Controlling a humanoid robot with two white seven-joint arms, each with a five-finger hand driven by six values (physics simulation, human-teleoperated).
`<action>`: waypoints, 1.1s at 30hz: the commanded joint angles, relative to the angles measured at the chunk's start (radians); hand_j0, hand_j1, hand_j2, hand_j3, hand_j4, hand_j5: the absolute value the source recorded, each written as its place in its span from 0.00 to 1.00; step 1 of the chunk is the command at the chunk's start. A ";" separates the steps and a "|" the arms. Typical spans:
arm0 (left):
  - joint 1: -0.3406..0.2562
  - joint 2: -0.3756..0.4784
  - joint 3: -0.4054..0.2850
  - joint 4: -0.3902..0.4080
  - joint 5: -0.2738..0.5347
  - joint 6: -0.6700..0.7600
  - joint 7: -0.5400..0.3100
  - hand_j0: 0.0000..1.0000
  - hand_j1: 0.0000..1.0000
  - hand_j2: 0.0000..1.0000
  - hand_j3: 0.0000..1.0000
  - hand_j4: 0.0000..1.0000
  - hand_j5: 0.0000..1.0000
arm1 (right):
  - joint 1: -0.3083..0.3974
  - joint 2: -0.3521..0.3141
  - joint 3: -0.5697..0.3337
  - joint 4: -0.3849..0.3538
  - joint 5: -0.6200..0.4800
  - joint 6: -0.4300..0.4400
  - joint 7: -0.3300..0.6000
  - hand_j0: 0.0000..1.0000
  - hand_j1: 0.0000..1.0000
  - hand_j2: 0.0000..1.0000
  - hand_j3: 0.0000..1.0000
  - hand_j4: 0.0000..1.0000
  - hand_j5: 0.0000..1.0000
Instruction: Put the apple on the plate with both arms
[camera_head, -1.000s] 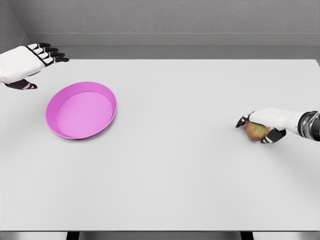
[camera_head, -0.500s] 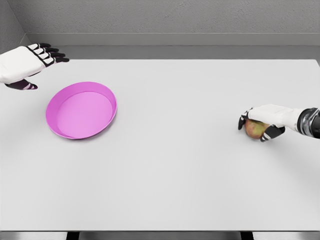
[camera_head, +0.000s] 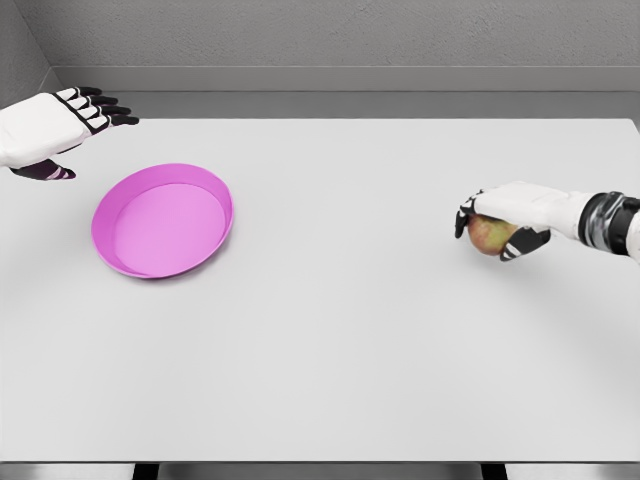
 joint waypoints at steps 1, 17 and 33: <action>0.000 0.001 0.003 0.000 0.006 0.000 0.001 1.00 1.00 1.00 1.00 1.00 1.00 | 0.000 0.035 0.003 -0.001 -0.002 -0.002 0.000 0.55 0.55 0.55 0.55 0.55 0.55; 0.000 0.002 0.004 0.000 0.005 0.000 0.001 1.00 1.00 1.00 1.00 1.00 1.00 | -0.034 0.216 0.012 -0.001 -0.002 -0.093 0.000 0.55 0.55 0.55 0.55 0.55 0.55; 0.000 0.002 0.004 0.001 0.004 0.000 0.001 1.00 1.00 1.00 1.00 1.00 1.00 | -0.077 0.388 0.069 -0.001 -0.002 -0.105 0.000 0.55 0.55 0.55 0.55 0.55 0.55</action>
